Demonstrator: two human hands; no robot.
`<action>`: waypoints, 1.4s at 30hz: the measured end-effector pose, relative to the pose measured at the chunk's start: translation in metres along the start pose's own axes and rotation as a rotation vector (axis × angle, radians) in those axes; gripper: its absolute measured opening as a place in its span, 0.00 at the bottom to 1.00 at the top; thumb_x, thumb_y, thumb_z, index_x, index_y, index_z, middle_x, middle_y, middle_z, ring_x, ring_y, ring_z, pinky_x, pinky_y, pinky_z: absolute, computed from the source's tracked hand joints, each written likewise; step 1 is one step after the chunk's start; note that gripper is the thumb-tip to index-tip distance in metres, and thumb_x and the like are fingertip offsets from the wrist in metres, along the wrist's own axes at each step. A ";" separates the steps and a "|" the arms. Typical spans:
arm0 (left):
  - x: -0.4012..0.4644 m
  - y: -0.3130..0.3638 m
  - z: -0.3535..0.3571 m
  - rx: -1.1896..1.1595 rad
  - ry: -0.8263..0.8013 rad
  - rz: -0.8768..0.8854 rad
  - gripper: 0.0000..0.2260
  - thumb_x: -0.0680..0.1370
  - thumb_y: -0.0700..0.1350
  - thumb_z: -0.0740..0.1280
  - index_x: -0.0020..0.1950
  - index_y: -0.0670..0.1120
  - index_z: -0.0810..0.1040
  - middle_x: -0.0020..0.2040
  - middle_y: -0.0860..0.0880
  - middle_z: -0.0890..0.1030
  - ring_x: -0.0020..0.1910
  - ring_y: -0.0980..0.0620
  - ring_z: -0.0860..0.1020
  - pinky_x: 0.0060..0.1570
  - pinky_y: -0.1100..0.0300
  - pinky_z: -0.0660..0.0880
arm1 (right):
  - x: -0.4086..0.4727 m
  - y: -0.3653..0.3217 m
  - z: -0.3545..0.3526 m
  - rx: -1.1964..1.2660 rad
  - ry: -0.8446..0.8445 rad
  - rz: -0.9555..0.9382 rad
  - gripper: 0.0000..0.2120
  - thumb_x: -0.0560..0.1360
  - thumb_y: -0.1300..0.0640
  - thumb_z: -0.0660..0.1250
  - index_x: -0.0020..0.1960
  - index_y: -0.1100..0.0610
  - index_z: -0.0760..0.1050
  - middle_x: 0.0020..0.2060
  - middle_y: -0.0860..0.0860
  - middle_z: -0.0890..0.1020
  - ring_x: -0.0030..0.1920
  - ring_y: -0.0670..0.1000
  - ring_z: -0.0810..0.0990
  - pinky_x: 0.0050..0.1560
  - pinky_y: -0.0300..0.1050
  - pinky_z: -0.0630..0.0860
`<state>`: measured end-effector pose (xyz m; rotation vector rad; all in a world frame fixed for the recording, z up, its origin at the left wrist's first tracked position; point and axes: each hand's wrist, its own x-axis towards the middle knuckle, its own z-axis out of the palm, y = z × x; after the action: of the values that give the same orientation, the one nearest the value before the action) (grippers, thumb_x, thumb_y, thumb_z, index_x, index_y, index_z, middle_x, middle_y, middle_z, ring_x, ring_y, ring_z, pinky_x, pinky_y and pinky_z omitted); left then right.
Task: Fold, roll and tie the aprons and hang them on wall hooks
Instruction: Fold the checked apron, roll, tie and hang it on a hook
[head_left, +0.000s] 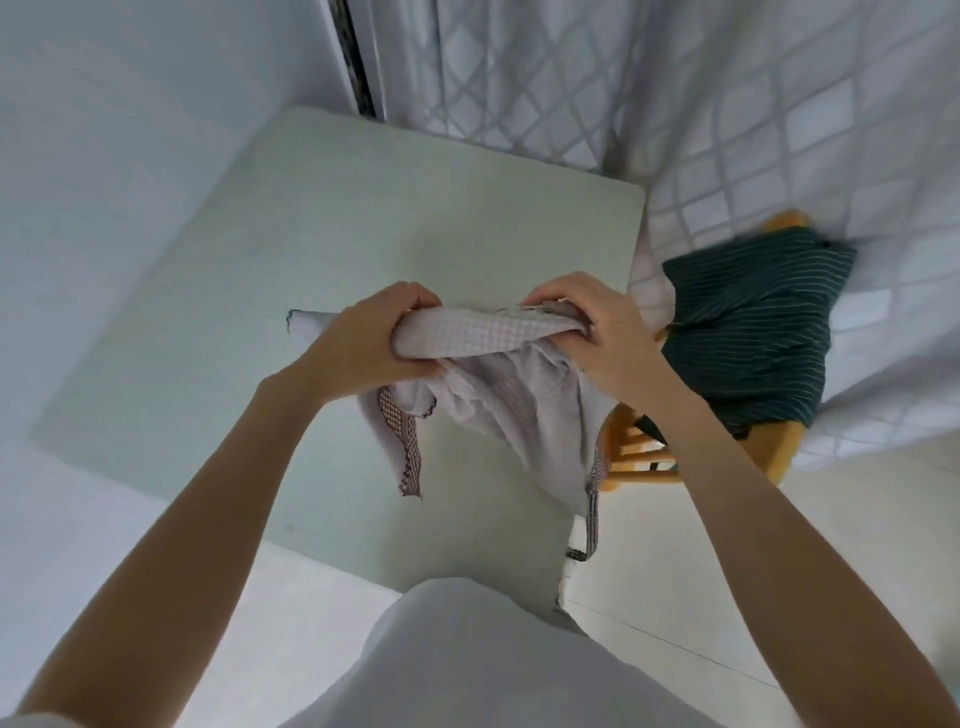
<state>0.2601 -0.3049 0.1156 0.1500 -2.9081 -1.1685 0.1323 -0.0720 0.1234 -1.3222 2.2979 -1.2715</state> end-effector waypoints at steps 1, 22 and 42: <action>-0.010 -0.017 -0.012 0.082 -0.010 -0.005 0.27 0.63 0.53 0.77 0.58 0.56 0.70 0.52 0.58 0.73 0.50 0.59 0.72 0.54 0.58 0.70 | 0.011 -0.001 0.017 -0.068 -0.005 -0.064 0.12 0.69 0.64 0.66 0.52 0.56 0.78 0.47 0.50 0.79 0.46 0.47 0.76 0.46 0.40 0.72; -0.065 -0.186 0.019 0.370 -0.052 -0.205 0.09 0.74 0.52 0.68 0.49 0.50 0.82 0.46 0.53 0.83 0.47 0.52 0.79 0.58 0.53 0.71 | 0.042 0.077 0.191 -0.590 -0.620 0.267 0.27 0.77 0.66 0.56 0.74 0.54 0.58 0.70 0.53 0.67 0.72 0.55 0.59 0.69 0.49 0.57; 0.059 -0.189 -0.043 0.218 0.462 -0.614 0.13 0.75 0.57 0.65 0.49 0.49 0.79 0.41 0.45 0.83 0.44 0.41 0.80 0.44 0.53 0.76 | 0.135 0.092 0.097 -0.479 0.182 0.536 0.05 0.76 0.56 0.62 0.49 0.55 0.76 0.33 0.51 0.79 0.37 0.54 0.78 0.39 0.46 0.73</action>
<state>0.2199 -0.4757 0.0139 1.2020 -2.6067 -0.6956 0.0505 -0.2128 0.0255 -0.6121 2.9286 -0.7158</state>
